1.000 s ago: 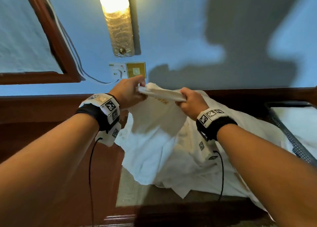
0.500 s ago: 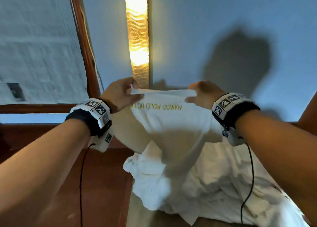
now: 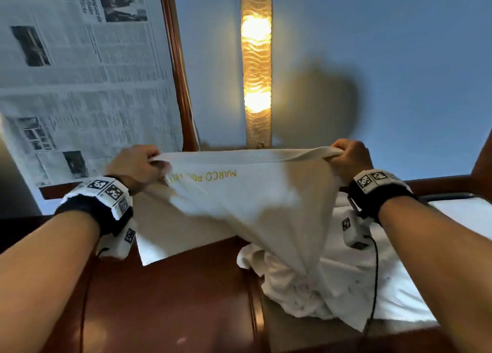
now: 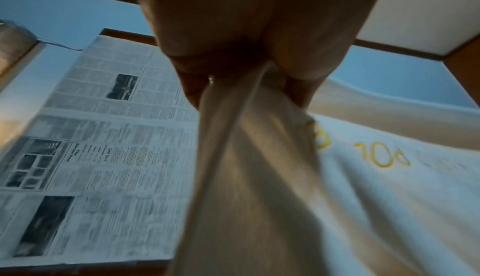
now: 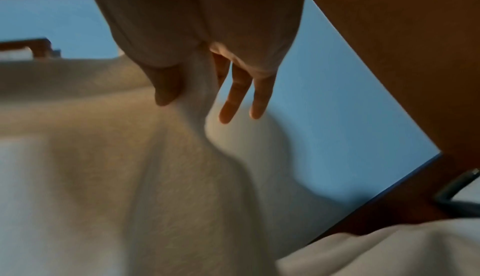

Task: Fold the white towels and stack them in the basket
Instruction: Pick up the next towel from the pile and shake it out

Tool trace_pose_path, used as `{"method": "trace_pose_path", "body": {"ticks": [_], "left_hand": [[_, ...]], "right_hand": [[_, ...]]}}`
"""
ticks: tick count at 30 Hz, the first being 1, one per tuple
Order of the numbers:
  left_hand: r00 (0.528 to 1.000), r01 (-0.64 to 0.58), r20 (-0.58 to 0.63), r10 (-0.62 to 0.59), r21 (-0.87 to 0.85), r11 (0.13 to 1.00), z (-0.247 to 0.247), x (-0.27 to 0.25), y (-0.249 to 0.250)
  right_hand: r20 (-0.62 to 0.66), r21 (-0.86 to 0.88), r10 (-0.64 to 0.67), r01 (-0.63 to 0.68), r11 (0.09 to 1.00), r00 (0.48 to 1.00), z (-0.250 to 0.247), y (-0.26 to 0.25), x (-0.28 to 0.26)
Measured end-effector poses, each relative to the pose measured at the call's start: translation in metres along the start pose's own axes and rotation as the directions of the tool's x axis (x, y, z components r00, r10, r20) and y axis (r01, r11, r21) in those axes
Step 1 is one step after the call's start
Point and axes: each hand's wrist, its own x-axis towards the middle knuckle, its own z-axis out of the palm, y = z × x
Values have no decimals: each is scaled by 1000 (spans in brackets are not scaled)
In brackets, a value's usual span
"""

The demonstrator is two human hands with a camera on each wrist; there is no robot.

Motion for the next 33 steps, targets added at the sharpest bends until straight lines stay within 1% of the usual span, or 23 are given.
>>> {"method": "trace_pose_path", "body": {"ticks": [2,3,4,5,6,7,8,9,10,11,12,14,17,18,20,22,24,25,27,28,30,32,33], "left_hand": [[993,-3,115,-3,49,999,13,-9,-1],[979,-41,199,37,15,999,24,-16,4],[951,-86,289,106,-81,993,35,-25,15],[913,-95,366,182,-243,965,48,-33,25],[884,-86,386,263,-419,904,59,-42,36],[882,-82,342,324,-566,820,73,-47,42],[907,-84,267,327,-645,759,81,-52,49],[936,-118,172,308,-670,733,87,-53,52],[954,-169,79,290,-655,737,87,-52,51],[961,-201,16,275,-642,740,86,-50,47],[963,-210,-4,270,-640,739,81,-50,44],[947,-242,3,322,-651,719,71,-46,41],[922,-315,2,387,-573,756,56,-45,52],[919,-339,-12,394,-533,775,51,-44,55],[928,-339,-34,371,-491,803,41,-38,54],[953,-283,-47,300,-497,820,31,-31,40],[980,-193,-62,190,-523,830,18,-28,25],[985,-170,-76,153,-526,833,12,-27,18],[987,-161,-103,125,-527,835,3,-25,11],[987,-161,-106,123,-527,834,2,-23,11],[987,-158,-83,136,-565,810,7,-17,17],[984,-166,-59,165,-624,764,19,-8,32],[981,-176,-52,188,-650,739,26,-4,42]], "right_hand": [[0,132,-67,67,989,998,15,-41,-19],[27,158,-133,127,979,991,24,-65,-30],[61,172,-210,197,965,976,34,-87,-40],[104,189,-276,253,949,956,45,-107,-50],[157,212,-319,283,935,935,57,-123,-60],[217,217,-341,296,930,915,66,-136,-68],[265,192,-360,317,929,894,75,-143,-74],[291,146,-382,354,924,877,80,-146,-78],[304,100,-411,400,911,860,84,-146,-80],[315,69,-432,433,899,845,85,-143,-82],[322,50,-448,458,888,834,84,-141,-84],[327,36,-475,492,870,817,83,-139,-88],[289,18,-499,517,856,817,87,-142,-95],[269,10,-496,513,859,826,89,-139,-96],[259,-50,-446,473,879,857,93,-121,-95],[288,-158,-370,425,891,883,93,-83,-91],[303,-270,-248,332,904,920,87,-36,-84],[298,-317,-173,268,910,939,81,-14,-80],[271,-383,-13,120,916,963,68,17,-72],[245,-376,47,51,925,968,62,25,-67],[180,-258,77,-28,966,981,55,25,-57],[115,-70,61,-54,996,991,55,5,-42],[93,22,19,-21,1000,996,57,-10,-34]]}}
